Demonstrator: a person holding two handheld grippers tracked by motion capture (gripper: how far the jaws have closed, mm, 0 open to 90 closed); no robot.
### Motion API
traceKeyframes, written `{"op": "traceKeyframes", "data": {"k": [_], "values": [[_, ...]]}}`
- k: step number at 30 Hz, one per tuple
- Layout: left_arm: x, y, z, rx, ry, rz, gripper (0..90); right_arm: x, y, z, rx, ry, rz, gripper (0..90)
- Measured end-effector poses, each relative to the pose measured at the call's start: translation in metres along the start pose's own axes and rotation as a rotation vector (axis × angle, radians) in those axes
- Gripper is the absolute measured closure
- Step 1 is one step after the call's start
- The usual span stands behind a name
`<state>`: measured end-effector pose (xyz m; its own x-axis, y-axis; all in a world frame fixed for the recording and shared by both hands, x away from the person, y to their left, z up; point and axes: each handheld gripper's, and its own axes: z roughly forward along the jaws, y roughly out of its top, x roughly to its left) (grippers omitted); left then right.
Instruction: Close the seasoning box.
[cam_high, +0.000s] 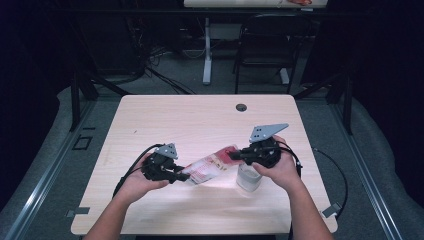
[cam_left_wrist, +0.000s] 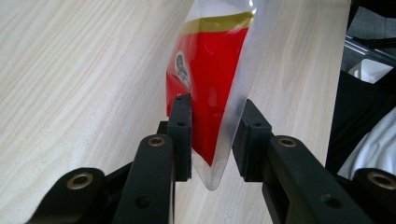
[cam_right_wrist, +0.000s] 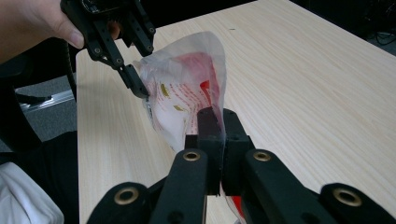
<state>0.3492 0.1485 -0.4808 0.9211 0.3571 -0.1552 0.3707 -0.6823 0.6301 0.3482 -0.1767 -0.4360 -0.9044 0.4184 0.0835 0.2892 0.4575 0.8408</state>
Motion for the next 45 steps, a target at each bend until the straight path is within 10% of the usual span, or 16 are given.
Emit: {"op": "traceKeyframes", "data": {"k": [45], "values": [[-0.003, 0.031, -0.045, 0.014, 0.019, 0.012, 74.1, -0.002, -0.017, -0.009, -0.059, 0.004, 0.070, 89.4]]}}
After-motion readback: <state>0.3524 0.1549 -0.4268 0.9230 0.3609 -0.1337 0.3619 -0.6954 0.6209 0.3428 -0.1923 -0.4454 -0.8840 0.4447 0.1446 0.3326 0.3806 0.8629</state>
